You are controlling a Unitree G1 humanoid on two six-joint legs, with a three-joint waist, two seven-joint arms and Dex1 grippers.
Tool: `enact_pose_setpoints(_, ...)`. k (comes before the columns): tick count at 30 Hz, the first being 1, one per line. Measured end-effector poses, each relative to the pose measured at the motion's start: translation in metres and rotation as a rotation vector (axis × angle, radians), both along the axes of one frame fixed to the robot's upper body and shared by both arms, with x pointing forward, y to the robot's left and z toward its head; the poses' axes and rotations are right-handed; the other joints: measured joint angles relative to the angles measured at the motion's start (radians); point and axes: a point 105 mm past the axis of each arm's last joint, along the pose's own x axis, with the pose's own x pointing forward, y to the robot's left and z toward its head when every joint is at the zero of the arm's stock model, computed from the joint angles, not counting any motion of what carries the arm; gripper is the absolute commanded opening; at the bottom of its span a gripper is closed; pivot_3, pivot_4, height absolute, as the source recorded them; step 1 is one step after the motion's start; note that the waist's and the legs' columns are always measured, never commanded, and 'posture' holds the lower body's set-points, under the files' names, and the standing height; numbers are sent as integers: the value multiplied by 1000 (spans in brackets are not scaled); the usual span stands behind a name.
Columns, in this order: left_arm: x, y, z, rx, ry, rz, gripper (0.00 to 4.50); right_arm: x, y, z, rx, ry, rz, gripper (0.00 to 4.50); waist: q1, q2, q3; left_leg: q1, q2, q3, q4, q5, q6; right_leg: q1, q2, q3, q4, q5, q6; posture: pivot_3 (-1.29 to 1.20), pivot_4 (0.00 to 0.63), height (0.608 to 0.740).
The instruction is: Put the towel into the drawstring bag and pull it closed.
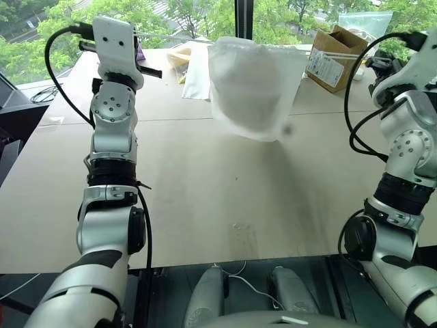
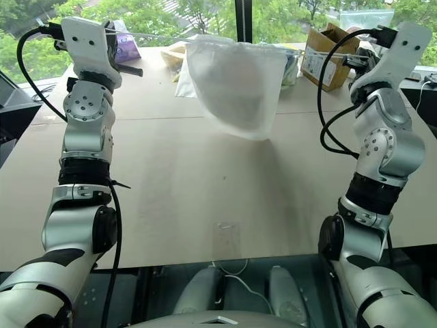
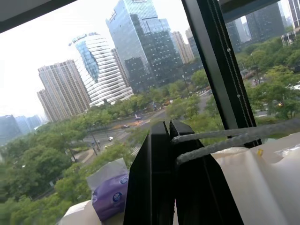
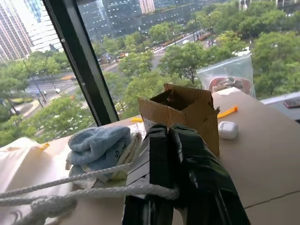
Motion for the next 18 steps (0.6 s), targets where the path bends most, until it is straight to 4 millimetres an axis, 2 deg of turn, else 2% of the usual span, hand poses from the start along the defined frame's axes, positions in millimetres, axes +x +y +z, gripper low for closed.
enact_pose_setpoints(2, 1, 2, -2, -17, 7, 9, 63, 0, -4, -3, 41, 13, -10, 0, 0, 0, 0, 0, 0, 0, 0, 0, 0, 0, 0, 0, 0, 0, 0, 0, 150, 740)
enact_pose_setpoints(8, 3, 23, -17, -134, 44, 67, 63, 3, -18, -29, 270, 110, -46, 0, -2, 0, 0, 0, 0, 1, 0, 0, 0, 0, 0, 0, 1, 0, 0, 0, 150, 740)
enact_pose_setpoints(13, 2, 47, -28, -266, 61, 146, 63, 5, -25, -38, 455, 154, -79, 0, -13, 0, 0, 0, 0, 0, 0, 0, 0, 0, 0, 0, 1, 0, 0, 0, 150, 740)
enact_pose_setpoints(18, 1, 57, -33, -327, 67, 190, 63, 6, -30, -46, 542, 186, -115, 0, -21, 0, 0, 0, 0, 1, 0, 0, 0, 0, -1, 1, 1, 0, 0, 0, 150, 740)
